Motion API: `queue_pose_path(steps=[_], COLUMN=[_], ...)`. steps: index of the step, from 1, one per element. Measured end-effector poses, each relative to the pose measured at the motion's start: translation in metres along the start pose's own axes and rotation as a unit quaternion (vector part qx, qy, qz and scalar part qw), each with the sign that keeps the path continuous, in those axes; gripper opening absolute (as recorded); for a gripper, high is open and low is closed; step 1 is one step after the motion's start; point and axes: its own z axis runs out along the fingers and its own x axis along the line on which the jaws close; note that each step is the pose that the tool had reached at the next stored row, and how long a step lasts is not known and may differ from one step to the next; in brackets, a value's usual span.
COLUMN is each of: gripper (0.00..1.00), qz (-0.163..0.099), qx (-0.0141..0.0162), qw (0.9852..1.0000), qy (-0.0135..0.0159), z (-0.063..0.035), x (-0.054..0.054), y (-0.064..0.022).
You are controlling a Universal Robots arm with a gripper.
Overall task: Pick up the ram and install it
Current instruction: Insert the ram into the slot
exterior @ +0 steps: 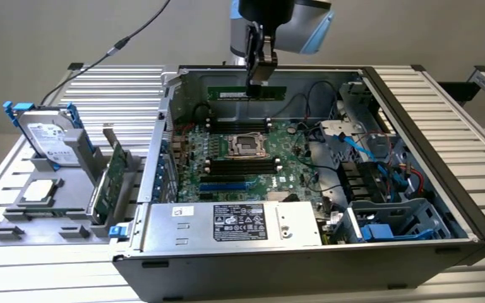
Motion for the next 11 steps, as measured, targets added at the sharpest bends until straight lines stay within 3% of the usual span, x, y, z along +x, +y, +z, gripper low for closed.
queue_pose_path(steps=[6, 11], gripper=[0.14, 0.14], qz=[0.002, 0.010], qx=[-0.0001, -0.0003], qw=[1.0000, 0.9999], qy=[-0.0005, -0.0029], z=[0.0049, 0.0143], x=[0.000, 0.001], y=[-0.0002, -0.0006])
